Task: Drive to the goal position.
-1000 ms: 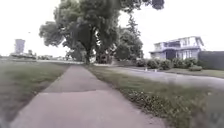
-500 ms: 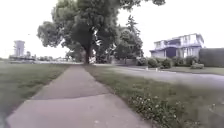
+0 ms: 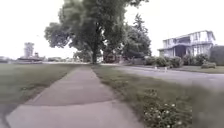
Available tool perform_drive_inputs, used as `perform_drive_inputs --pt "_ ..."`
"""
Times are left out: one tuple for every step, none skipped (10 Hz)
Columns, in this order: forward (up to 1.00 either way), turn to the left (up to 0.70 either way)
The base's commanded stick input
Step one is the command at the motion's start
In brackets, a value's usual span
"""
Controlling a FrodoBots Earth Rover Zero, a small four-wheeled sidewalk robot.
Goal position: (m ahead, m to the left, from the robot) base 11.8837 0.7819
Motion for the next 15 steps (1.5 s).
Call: perform_drive_inputs --pt "0.70 0.35" --pt "0.70 0.21" --pt "0.70 0.05" --pt "0.70 0.00" --pt "0.70 0.00" --pt "0.70 0.00" --pt "0.70 0.00" --pt "0.70 0.00" --pt "0.70 0.00" --pt "0.70 0.00" --pt "0.70 0.00" --pt "0.70 0.00" --pt "0.70 0.00" --pt "0.70 0.00" --pt "0.70 0.00"
